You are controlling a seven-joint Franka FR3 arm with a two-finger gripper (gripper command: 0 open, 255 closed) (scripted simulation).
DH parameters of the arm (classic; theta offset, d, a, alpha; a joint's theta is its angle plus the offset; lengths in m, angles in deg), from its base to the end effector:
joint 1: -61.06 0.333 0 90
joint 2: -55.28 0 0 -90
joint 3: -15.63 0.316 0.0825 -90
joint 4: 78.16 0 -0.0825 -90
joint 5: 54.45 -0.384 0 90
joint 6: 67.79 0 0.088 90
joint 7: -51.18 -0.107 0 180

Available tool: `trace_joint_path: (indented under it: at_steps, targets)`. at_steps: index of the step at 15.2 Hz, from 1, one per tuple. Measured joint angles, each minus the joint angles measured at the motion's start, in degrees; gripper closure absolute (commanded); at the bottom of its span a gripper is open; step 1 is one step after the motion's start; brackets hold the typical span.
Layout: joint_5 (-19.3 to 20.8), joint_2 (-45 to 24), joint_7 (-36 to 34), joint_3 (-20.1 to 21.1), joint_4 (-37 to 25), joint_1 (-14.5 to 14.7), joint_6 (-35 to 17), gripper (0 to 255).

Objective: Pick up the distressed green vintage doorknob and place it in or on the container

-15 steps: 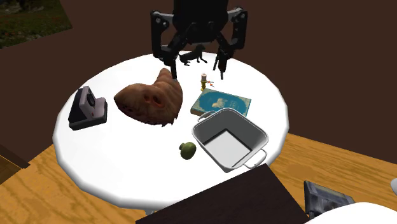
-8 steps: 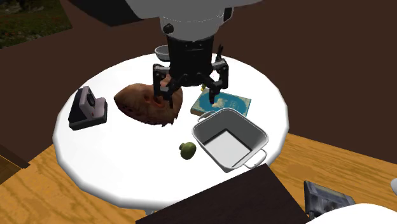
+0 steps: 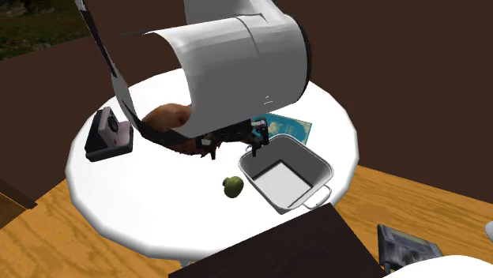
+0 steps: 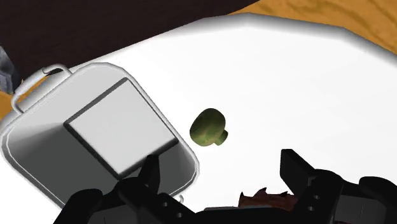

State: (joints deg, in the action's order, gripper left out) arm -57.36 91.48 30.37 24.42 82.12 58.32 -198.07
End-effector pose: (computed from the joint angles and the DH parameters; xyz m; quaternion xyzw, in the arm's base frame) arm 0.3421 0.0327 0.3908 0.9861 -0.1556 0.0561 0.0130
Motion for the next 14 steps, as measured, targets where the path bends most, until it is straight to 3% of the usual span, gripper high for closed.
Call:
trace_joint_path:
  at_steps: [5, 9, 11, 12, 14]
  targets:
    - [0.99, -10.63, -5.74, 3.57, 2.68, -2.06, -13.7, 0]
    - [5.71, -22.25, -12.93, 7.62, 2.54, -6.21, -25.46, 0]
    - [11.34, -27.94, -18.48, 9.67, 1.72, -9.73, -30.25, 0]
    - [16.01, -31.23, -22.63, 10.49, 1.34, -11.96, -32.92, 0]
    - [30.42, -38.71, -35.4, 10.71, -1.2, -14.69, -36.8, 0]
